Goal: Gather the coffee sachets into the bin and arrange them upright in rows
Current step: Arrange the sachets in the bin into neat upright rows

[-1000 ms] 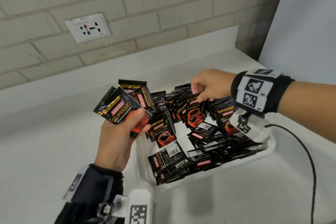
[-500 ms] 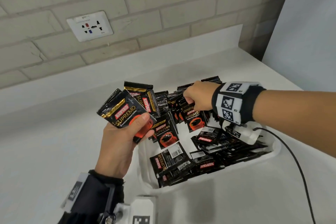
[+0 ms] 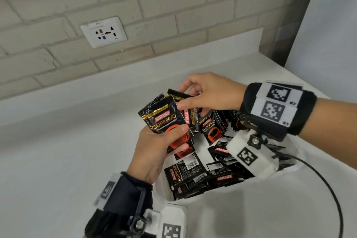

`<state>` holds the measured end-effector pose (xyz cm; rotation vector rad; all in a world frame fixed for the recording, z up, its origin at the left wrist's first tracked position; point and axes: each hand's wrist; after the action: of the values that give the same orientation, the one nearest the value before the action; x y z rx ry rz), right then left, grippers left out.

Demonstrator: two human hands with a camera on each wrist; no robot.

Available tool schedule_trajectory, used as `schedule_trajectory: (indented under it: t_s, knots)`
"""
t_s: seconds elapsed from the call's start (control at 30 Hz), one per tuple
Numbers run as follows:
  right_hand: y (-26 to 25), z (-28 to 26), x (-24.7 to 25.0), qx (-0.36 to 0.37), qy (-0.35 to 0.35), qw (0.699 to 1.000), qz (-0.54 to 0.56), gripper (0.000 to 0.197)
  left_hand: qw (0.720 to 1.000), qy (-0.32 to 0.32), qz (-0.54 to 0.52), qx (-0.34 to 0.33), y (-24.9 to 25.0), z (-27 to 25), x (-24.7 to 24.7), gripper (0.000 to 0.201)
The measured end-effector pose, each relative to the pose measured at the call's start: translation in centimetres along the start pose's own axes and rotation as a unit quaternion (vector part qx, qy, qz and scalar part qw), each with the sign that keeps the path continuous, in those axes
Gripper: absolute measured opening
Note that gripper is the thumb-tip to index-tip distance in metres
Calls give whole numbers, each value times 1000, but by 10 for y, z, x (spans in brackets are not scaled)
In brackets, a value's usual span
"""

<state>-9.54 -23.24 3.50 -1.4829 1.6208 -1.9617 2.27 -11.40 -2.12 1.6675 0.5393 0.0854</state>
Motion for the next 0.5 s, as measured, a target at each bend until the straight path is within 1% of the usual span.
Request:
schedule_trajectory:
  t_s: [0.1, 0.17, 0.27, 0.33, 0.43, 0.5]
  knots:
    - [5, -1, -4, 0, -17, 999, 35, 30, 1000, -12, 2, 10, 0, -2, -2, 25]
    - [6, -3, -4, -3, -7, 1000, 29, 32, 1000, -7, 12, 12, 0, -3, 0, 26]
    - [3, -11, -9, 37, 70, 994, -69, 44, 999, 11, 34, 0, -3, -3, 0, 24]
    - [-2, -15, -13, 74, 92, 986, -118, 46, 998, 18, 54, -17, -4, -4, -3, 30]
    - [-6, -13, -19, 104, 80, 981, -145, 40, 995, 19, 93, -35, -6, -5, -8, 48]
    - [-5, -11, -17, 106, 72, 980, -150, 36, 993, 13, 111, -35, -6, -6, -9, 51]
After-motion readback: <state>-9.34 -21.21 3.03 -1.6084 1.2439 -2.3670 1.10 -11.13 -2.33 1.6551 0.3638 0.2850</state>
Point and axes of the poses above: each hand's wrist, its own z-axis towards the middle knuckle, its own x-axis out of the back of the hand, y = z × x, and after that the axes turned 3 degrees about -z, right-handed
